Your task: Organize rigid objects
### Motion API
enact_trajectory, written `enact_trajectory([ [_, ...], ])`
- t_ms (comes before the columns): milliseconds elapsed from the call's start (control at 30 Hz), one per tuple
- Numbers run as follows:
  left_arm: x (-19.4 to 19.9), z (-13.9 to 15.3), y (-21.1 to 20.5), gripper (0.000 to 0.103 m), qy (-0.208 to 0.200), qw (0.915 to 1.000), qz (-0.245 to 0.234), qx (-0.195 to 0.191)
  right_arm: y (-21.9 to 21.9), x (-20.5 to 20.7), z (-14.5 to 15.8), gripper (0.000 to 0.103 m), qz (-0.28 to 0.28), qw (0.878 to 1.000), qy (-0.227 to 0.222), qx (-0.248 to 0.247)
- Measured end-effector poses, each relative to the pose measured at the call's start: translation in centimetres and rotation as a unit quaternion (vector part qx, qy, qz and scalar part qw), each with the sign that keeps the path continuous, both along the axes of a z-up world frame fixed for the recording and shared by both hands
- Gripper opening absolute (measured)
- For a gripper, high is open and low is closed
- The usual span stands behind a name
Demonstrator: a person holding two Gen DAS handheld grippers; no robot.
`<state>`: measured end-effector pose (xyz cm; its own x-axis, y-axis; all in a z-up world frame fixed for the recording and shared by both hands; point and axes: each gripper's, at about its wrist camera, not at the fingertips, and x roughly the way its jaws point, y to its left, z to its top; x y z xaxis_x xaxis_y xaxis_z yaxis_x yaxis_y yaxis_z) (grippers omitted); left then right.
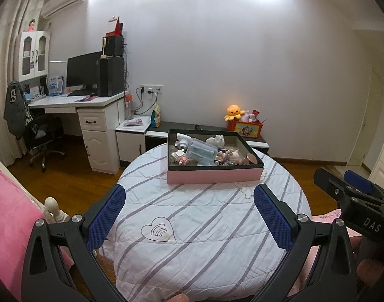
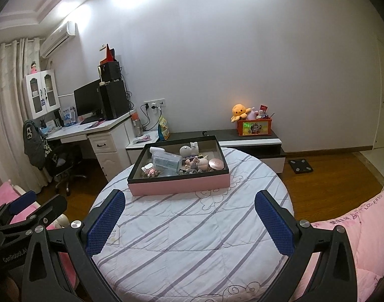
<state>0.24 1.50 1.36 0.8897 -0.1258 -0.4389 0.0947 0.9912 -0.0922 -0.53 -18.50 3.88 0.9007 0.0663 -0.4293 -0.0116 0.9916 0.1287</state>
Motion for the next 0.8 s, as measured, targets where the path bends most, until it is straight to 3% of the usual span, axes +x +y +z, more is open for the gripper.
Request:
enact_trajectory([
  [800, 0.58, 0.12, -0.6, 0.103, 0.015, 0.9998, -0.014, 0.0, -0.35, -0.07, 0.13, 0.103, 0.001, 1.0, 0.001, -0.002],
])
